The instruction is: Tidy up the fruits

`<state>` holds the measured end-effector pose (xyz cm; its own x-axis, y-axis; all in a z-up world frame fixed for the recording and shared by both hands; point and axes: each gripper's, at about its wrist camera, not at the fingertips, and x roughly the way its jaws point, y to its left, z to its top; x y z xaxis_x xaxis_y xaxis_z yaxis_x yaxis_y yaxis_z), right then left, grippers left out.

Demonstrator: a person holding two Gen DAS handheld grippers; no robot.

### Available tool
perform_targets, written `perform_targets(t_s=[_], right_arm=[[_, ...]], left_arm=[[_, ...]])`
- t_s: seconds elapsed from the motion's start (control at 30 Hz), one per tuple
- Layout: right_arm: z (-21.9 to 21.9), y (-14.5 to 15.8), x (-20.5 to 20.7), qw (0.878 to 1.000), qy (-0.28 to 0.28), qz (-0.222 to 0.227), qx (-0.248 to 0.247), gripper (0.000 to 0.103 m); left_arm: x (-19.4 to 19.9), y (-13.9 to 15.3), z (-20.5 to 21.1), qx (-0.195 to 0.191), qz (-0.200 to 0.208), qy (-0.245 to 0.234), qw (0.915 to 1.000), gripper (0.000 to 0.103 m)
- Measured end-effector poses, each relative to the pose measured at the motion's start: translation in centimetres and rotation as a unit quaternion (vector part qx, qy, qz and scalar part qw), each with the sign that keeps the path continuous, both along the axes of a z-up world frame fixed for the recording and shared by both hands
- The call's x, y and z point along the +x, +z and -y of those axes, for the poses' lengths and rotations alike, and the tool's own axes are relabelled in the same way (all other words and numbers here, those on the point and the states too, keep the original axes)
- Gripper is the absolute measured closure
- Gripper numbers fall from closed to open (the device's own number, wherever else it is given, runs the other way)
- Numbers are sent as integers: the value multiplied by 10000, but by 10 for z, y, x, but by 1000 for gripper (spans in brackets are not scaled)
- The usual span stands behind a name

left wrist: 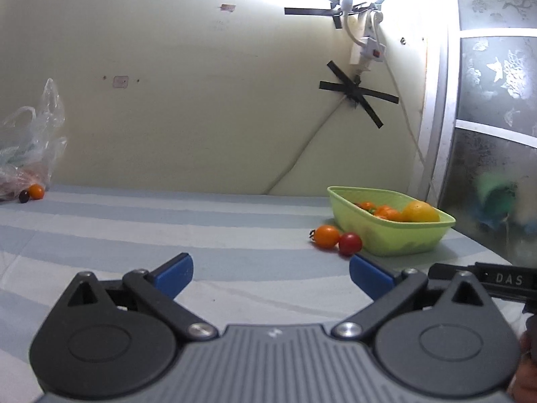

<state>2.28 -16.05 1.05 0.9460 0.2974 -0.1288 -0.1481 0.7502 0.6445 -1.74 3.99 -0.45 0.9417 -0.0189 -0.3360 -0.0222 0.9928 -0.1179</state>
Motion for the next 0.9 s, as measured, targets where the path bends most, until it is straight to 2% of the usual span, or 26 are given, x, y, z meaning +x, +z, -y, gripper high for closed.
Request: perform_targets(t_s=[0.2,0.4,0.7,0.9], right_arm=[[-3,1,-4,9999,-26,94,-111,40],[-1,0,-11,9997,-103,204,-87,37],[-4,0,-19,9994,-98,300,-110,37],[-3,0,-17,9995,-95,291,-59,36]], left_arm=[[-1,0,-1,17,-3,-49,10000,0],[0,-1,10,356,-62,-159,9992,0],[1,-1,18,619,-80,-370,9974,0],[2,-2,18,605,-130,-403,9973,0]])
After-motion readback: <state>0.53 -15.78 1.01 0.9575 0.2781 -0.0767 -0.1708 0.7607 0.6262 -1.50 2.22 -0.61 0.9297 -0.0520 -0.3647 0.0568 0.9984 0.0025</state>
